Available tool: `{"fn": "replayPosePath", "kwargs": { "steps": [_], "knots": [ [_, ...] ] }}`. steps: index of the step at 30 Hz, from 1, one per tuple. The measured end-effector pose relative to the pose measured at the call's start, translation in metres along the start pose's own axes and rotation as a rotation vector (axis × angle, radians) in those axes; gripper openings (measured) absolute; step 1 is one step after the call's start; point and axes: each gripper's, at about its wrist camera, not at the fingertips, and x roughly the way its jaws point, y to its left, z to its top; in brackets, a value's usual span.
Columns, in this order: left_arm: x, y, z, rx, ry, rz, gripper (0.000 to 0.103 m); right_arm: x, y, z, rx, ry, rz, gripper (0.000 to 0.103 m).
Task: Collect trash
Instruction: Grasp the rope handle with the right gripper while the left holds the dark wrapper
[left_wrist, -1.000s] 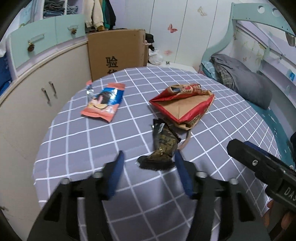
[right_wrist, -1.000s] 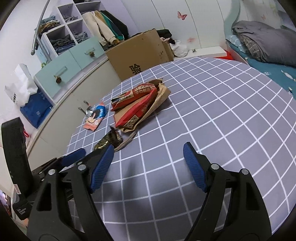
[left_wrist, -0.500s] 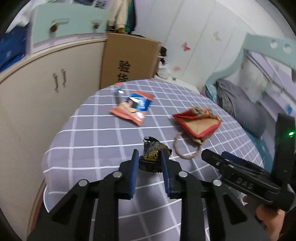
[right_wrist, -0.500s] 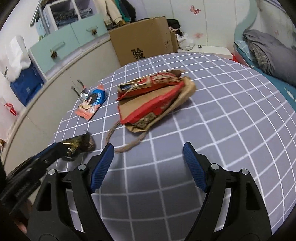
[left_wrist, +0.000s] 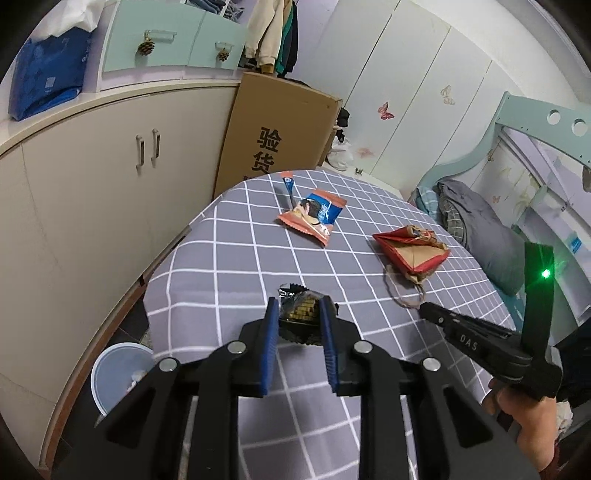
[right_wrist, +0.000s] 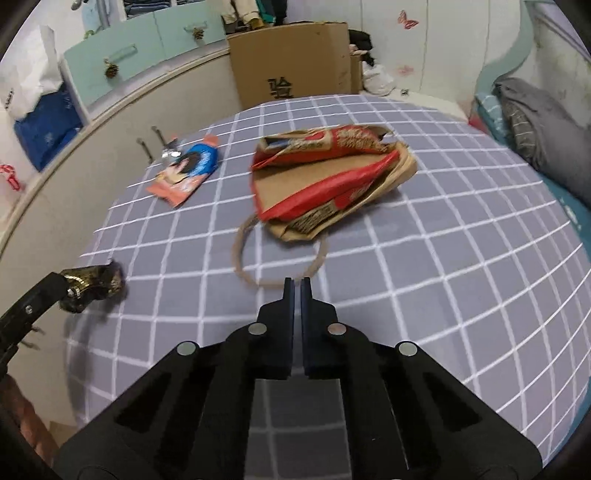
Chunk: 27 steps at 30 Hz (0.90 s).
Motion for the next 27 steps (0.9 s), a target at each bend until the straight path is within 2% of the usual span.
{"fn": "replayPosePath", "kwargs": {
  "steps": [2,3,5,9,13,14,16,17,18,20,27],
  "knots": [
    [-0.008,0.003,-0.002,-0.003,-0.008,-0.004,0.021,-0.005,0.004,-0.006,0.01,0.004,0.042,0.002],
    [-0.012,0.004,-0.004,-0.003,-0.011,-0.007,0.02,-0.007,0.005,-0.011,0.022,0.011,0.092,0.002],
    [-0.02,0.007,-0.006,-0.008,-0.019,-0.009,0.02,-0.013,0.009,-0.017,0.029,0.012,0.121,0.002],
    [-0.034,0.015,-0.009,-0.022,-0.032,-0.005,0.02,-0.028,0.01,-0.021,0.069,-0.065,0.091,0.003],
    [-0.042,0.024,-0.007,-0.035,-0.05,0.026,0.019,-0.029,0.014,-0.009,0.054,-0.062,0.109,0.004],
    [-0.043,0.025,-0.006,-0.04,-0.052,0.028,0.019,-0.029,0.016,-0.006,0.034,-0.063,0.096,0.008],
    [-0.043,0.029,-0.004,-0.052,-0.051,0.023,0.017,-0.025,0.023,0.003,-0.001,-0.055,0.096,0.053],
    [-0.042,0.029,-0.003,-0.056,-0.053,0.021,0.017,-0.022,0.024,0.007,-0.004,-0.051,0.091,0.069],
    [-0.042,0.029,-0.002,-0.056,-0.056,0.02,0.017,-0.019,0.026,0.011,-0.016,-0.055,0.08,0.058],
    [-0.039,0.026,-0.001,-0.051,-0.056,0.014,0.017,-0.01,0.032,0.019,-0.06,-0.035,0.059,0.044],
    [-0.017,0.021,-0.001,-0.031,-0.035,0.013,0.017,0.02,0.044,0.026,-0.14,0.02,0.008,0.041]
  ]
}}
